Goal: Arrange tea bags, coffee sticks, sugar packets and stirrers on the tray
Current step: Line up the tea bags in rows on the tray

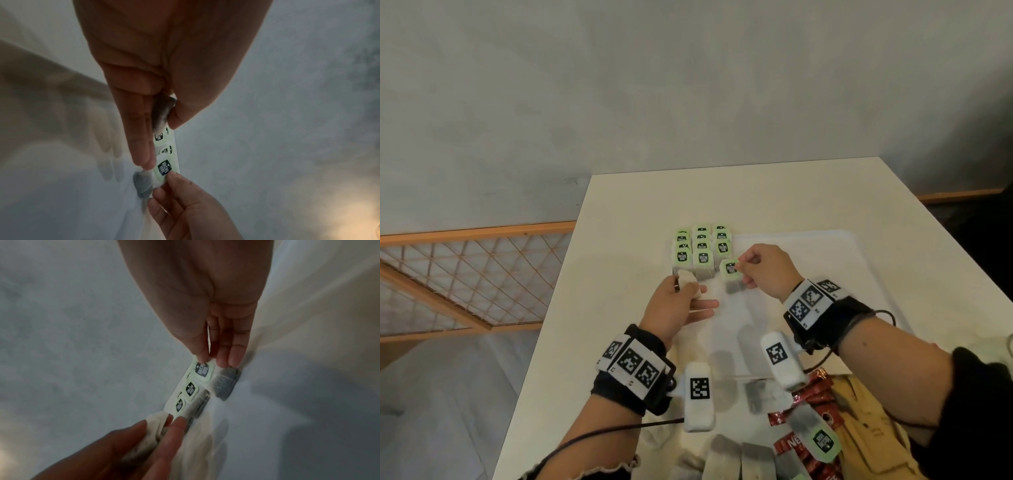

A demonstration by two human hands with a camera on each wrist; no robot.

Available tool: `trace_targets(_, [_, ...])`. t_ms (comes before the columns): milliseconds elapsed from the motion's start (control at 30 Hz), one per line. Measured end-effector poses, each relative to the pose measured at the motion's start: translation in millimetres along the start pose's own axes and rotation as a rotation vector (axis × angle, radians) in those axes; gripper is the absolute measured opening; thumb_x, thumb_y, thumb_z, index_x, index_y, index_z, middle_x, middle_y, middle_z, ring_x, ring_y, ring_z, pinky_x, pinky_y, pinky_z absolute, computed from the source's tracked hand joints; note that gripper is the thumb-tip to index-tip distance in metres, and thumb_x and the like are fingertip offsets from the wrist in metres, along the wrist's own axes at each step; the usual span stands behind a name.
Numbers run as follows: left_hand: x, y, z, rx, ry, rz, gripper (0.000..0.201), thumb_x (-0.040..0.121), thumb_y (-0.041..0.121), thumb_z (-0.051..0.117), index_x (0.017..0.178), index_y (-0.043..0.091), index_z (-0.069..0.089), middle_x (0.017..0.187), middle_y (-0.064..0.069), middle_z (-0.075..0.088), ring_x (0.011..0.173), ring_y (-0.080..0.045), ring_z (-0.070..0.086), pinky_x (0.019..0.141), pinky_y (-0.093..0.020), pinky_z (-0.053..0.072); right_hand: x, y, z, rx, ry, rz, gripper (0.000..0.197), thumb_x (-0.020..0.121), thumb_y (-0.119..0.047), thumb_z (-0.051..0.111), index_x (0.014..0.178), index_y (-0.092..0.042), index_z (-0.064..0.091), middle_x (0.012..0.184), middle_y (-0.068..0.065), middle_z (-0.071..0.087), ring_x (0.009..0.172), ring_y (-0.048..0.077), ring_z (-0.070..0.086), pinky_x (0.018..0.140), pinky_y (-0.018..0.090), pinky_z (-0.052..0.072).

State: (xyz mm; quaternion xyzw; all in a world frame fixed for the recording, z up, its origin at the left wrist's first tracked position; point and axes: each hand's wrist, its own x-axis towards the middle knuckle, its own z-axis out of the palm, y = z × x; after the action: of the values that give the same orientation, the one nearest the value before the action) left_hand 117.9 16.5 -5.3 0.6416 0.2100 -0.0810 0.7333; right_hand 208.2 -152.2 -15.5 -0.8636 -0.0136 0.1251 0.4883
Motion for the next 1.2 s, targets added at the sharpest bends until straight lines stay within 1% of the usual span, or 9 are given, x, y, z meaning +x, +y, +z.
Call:
trace_targets(67, [3, -1, -3, 0.005, 0.005, 0.010, 0.024, 0.100, 0.009, 0.046, 0.122, 0.001, 0.050, 0.115, -0.016, 0.062, 0.077, -0.021, 0.074, 0.064, -0.028, 0.060, 10, -2, 3, -0.031, 0.022, -0.023, 0.005, 0.087, -0.011, 0.067, 0.087, -0.006, 0.066, 0.075, 0.005, 0.067, 0.071, 0.025, 0.070, 0.071, 0.038, 0.059])
trace_targets(167, [6, -4, -6, 0.011, 0.012, 0.009, 0.023, 0.099, 0.009, 0.047, 0.120, 0.001, 0.052, 0.111, -0.014, 0.064, 0.073, -0.018, 0.074, 0.063, -0.027, 0.060, 20, -6, 8, -0.021, 0.032, -0.025, 0.004, 0.088, -0.008, 0.065, 0.087, -0.005, 0.066, 0.073, 0.003, 0.066, 0.062, 0.019, 0.066, 0.068, 0.034, 0.059])
trace_targets(367, [6, -6, -9, -0.007, 0.010, -0.013, 0.024, 0.095, 0.008, 0.056, 0.118, 0.000, 0.054, 0.105, -0.012, 0.066, 0.077, -0.019, 0.073, 0.070, -0.031, 0.061, 29, -7, 13, 0.031, 0.032, 0.001, 0.011, 0.089, -0.009, 0.065, 0.096, 0.000, 0.063, 0.071, 0.006, 0.065, 0.055, 0.015, 0.063, 0.056, 0.023, 0.055])
trace_targets(533, [-1, -3, -7, -0.019, -0.005, -0.006, 0.023, 0.097, 0.007, 0.052, 0.119, 0.004, 0.054, 0.111, -0.014, 0.067, 0.080, -0.021, 0.074, 0.072, -0.031, 0.061, 23, -4, 8, 0.014, 0.067, -0.071, 0.022, 0.081, -0.021, 0.076, 0.098, -0.014, 0.064, 0.088, 0.001, 0.066, 0.070, 0.014, 0.060, 0.070, 0.028, 0.049])
trace_targets(600, [-6, -2, -4, -0.005, -0.024, 0.017, 0.020, 0.097, 0.006, 0.051, 0.117, 0.010, 0.054, 0.111, -0.014, 0.068, 0.081, -0.022, 0.074, 0.073, -0.032, 0.061, 10, -12, 6, 0.029, 0.017, -0.132, 0.020, 0.081, -0.024, 0.076, 0.098, -0.018, 0.067, 0.089, 0.000, 0.066, 0.070, 0.012, 0.058, 0.071, 0.025, 0.046])
trace_targets(767, [-21, 5, 5, 0.058, -0.094, 0.062, 0.026, 0.098, 0.010, 0.054, 0.123, 0.011, 0.055, 0.113, -0.016, 0.069, 0.083, -0.024, 0.074, 0.074, -0.034, 0.060, -32, -36, 3, 0.056, -0.327, -0.212, 0.014, 0.084, -0.028, 0.074, 0.096, -0.020, 0.072, 0.076, -0.004, 0.065, 0.065, 0.007, 0.060, 0.056, 0.020, 0.045])
trace_targets(867, [-32, 12, 9, 0.072, -0.124, 0.084, 0.025, 0.099, 0.013, 0.053, 0.123, 0.012, 0.057, 0.112, -0.015, 0.071, 0.086, -0.026, 0.073, 0.072, -0.033, 0.059, -43, -40, -1, 0.077, -0.319, -0.226, 0.016, 0.082, -0.025, 0.076, 0.094, -0.015, 0.070, 0.081, -0.001, 0.067, 0.065, 0.008, 0.064, 0.058, 0.023, 0.046])
trace_targets(1000, [-45, 16, 10, 0.089, -0.133, 0.100, 0.025, 0.098, 0.013, 0.056, 0.123, 0.010, 0.057, 0.110, -0.016, 0.071, 0.080, -0.023, 0.073, 0.067, -0.028, 0.058, -52, -44, -6, 0.079, -0.312, -0.194, 0.027, 0.081, -0.025, 0.077, 0.104, -0.020, 0.065, 0.094, -0.001, 0.065, 0.069, 0.013, 0.065, 0.060, 0.025, 0.049])
trace_targets(1200, [-56, 17, 12, 0.152, -0.161, 0.103, 0.040, 0.092, 0.016, 0.066, 0.129, 0.011, 0.053, 0.113, -0.012, 0.070, 0.082, -0.018, 0.072, 0.069, -0.029, 0.059, -74, -50, -17, 0.006, -0.356, -0.237, 0.012, 0.085, -0.019, 0.072, 0.091, -0.010, 0.069, 0.078, -0.001, 0.065, 0.066, 0.008, 0.061, 0.062, 0.024, 0.050])
